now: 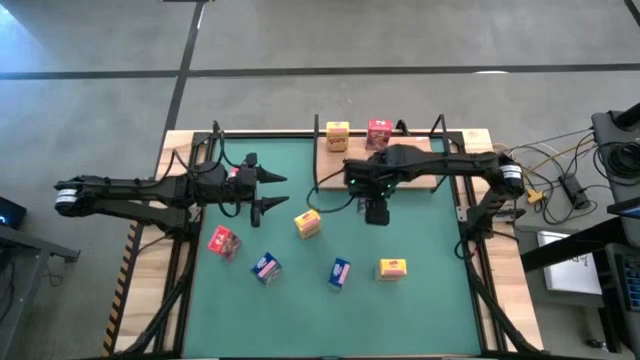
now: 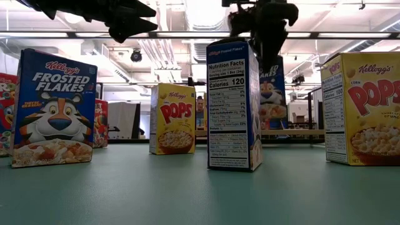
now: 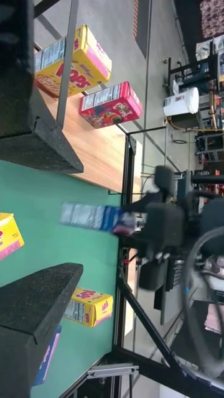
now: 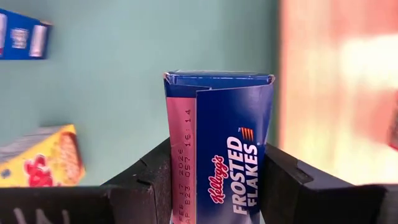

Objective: Stack cereal on shelf
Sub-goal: Put the top right blue cereal box on the shelf

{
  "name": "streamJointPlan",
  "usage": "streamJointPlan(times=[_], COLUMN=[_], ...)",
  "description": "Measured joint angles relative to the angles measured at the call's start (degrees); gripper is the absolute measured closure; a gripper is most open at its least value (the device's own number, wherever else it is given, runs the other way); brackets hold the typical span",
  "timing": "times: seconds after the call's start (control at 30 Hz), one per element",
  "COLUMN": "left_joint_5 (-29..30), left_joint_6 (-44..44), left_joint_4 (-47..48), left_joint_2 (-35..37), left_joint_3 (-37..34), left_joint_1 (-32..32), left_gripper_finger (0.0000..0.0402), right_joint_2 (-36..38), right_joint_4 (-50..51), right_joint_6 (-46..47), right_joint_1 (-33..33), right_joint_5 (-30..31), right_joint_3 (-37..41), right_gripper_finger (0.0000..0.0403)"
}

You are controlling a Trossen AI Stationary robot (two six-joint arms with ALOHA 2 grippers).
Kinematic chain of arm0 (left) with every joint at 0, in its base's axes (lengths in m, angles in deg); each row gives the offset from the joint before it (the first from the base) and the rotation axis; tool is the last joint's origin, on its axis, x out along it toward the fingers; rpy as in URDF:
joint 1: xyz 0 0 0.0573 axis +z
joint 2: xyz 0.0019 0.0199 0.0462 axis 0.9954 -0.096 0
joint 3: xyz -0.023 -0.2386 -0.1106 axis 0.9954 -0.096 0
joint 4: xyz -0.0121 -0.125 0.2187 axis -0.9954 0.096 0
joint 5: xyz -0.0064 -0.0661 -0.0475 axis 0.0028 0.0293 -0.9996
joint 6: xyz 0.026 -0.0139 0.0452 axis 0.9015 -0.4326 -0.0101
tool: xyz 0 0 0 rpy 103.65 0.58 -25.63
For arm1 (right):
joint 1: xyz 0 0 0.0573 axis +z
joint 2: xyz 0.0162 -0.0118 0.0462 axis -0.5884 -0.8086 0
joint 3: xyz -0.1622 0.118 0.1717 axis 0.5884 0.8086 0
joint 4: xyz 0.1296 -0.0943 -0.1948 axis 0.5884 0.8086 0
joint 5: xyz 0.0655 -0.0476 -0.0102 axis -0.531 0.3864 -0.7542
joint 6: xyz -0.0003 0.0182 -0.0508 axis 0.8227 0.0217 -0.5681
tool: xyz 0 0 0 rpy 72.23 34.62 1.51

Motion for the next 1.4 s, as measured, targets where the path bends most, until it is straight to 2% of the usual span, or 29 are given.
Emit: streamJointPlan(times=[0.23,0.6,0.73,1.1,1.4], left_joint_5=[0.0,0.0,-0.01,0.0,0.0], left_joint_6=[0.0,0.0,0.0,0.0,0.0], left_joint_4=[-0.01,0.05,0.03,0.03,0.23], left_joint_2=[-0.01,0.01,0.0,-0.01,0.0], left_joint_3=[0.0,0.0,0.0,0.0,0.0], left_joint_1=[0.0,0.0,-0.01,0.0,0.0], left_gripper_finger=[0.0169,0.0169,0.0169,0.0169,0.0169], right_joint_2=[6.56,12.38,13.59,11.2,8.71], right_joint_4=[0.49,-0.27,-1.44,-7.5,-7.59], right_joint_6=[-1.72,-9.99,-16.91,-32.05,-36.75], right_joint_1=[-5.71,-21.03,-26.56,-37.61,-43.38], right_joint_5=[4.45,4.02,4.06,4.04,2.04], right_joint_3=[1.57,7.46,9.98,10.99,11.02], right_gripper_finger=[0.0239,0.0239,0.0239,0.0239,0.0239])
